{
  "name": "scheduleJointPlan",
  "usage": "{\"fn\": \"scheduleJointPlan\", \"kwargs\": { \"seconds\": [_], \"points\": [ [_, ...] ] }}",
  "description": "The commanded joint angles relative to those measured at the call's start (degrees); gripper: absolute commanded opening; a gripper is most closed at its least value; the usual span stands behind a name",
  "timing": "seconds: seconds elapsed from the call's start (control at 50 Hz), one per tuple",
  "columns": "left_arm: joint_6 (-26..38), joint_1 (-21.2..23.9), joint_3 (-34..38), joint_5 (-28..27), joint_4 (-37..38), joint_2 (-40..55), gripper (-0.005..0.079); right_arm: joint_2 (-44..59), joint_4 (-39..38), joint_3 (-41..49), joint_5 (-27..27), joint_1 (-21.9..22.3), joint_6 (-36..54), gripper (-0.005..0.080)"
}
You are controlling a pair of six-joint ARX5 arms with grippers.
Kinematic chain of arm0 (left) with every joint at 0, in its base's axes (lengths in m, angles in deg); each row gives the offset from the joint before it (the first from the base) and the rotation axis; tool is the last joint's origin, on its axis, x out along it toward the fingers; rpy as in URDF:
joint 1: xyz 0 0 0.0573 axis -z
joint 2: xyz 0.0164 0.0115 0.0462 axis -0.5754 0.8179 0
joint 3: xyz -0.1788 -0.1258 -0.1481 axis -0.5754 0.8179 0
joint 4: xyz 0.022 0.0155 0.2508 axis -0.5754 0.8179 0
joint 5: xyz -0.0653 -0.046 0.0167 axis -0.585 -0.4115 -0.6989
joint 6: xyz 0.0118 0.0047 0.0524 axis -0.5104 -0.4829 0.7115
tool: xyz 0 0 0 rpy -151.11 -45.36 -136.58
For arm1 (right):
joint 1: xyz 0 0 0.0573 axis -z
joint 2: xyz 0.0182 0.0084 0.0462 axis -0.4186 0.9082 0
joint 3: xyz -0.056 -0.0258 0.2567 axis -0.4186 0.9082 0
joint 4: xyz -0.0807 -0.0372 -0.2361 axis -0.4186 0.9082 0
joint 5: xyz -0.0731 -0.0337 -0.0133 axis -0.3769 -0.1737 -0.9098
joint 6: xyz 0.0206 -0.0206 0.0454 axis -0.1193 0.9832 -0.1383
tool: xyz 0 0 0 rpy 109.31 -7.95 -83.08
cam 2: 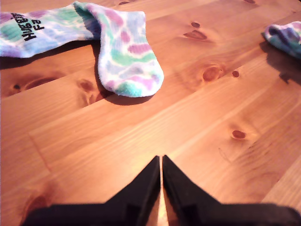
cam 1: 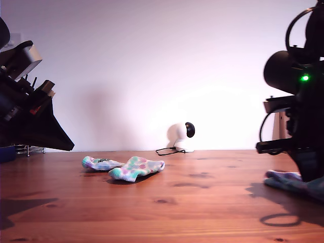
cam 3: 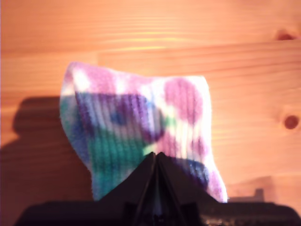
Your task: Fold the socks in front of you. After folding them, place them to the right side.
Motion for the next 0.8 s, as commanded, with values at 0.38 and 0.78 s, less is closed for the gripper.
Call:
{"fn": "scheduleJointPlan", "kwargs": {
  "seconds": [0.38,0.78],
  "points": [
    [0.24,-0.07,-0.02,-0.79,-0.55,-0.13,-0.0021,-14.62,3.45,2.71,10.05,0.20,7.48,-0.0013],
    [4.35,-0.07,-0.02,-0.70,-4.70,0.20,-0.0021,-16.09,-2.73,1.79,26.43,-5.11,24.02,-0.0013]
  ]
}}
